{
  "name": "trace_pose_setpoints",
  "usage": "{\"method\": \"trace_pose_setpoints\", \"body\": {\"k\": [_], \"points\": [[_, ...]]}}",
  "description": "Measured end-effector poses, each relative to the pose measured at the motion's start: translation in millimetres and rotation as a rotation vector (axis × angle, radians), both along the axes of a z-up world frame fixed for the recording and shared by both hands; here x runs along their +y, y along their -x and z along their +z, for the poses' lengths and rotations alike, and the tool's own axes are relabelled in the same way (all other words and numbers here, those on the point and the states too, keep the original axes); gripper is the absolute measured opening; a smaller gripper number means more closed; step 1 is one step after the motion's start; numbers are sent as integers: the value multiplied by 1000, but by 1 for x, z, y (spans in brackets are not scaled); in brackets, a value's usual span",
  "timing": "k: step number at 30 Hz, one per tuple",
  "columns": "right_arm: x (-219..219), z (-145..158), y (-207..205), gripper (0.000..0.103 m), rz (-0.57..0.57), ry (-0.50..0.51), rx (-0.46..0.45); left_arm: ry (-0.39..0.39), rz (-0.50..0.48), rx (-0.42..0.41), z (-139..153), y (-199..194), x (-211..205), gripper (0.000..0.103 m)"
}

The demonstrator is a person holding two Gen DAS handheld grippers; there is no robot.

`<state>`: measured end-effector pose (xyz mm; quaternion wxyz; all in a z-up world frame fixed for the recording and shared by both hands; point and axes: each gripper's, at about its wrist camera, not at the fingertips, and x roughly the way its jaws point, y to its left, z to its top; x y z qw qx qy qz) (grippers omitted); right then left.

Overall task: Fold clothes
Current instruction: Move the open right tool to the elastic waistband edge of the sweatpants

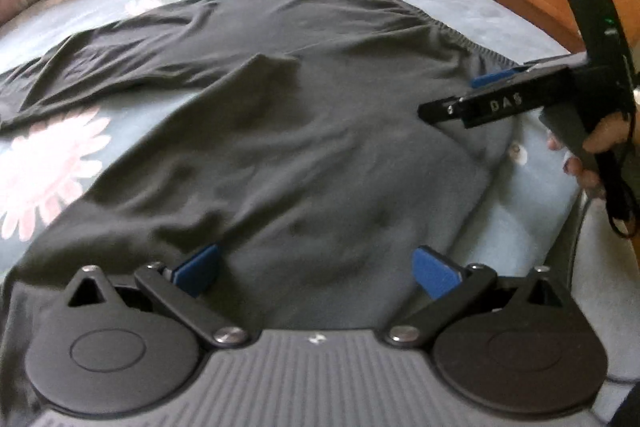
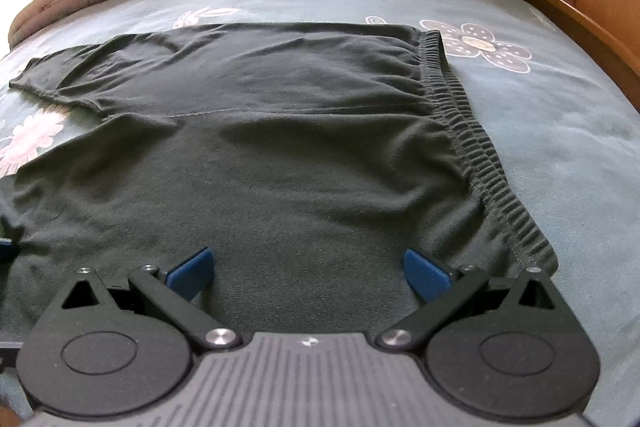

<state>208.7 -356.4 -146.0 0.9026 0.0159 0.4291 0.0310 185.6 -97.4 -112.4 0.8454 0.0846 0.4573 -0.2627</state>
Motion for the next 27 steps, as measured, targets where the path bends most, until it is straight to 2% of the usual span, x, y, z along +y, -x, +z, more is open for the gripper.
{"method": "trace_pose_setpoints", "body": {"k": [4,7,11,19,24,27], "points": [[4,-1,-1,103,-13,21,1,45,24,-36,21,-10,4,102],[5,-1,-3,103,-27,20,4,52,35,-40,22,-21,1,102],[4,-1,-1,103,-30,14,-5,44,100,10,3,-30,5,102],[5,-3,3,103,-20,26,-36,136,126,-36,-5,-23,21,102],[7,-2,2,103,-22,35,-26,107,148,-22,1,-28,15,102],[6,0,0,103,-9,37,-8,102,159,-80,14,-21,13,102]]}}
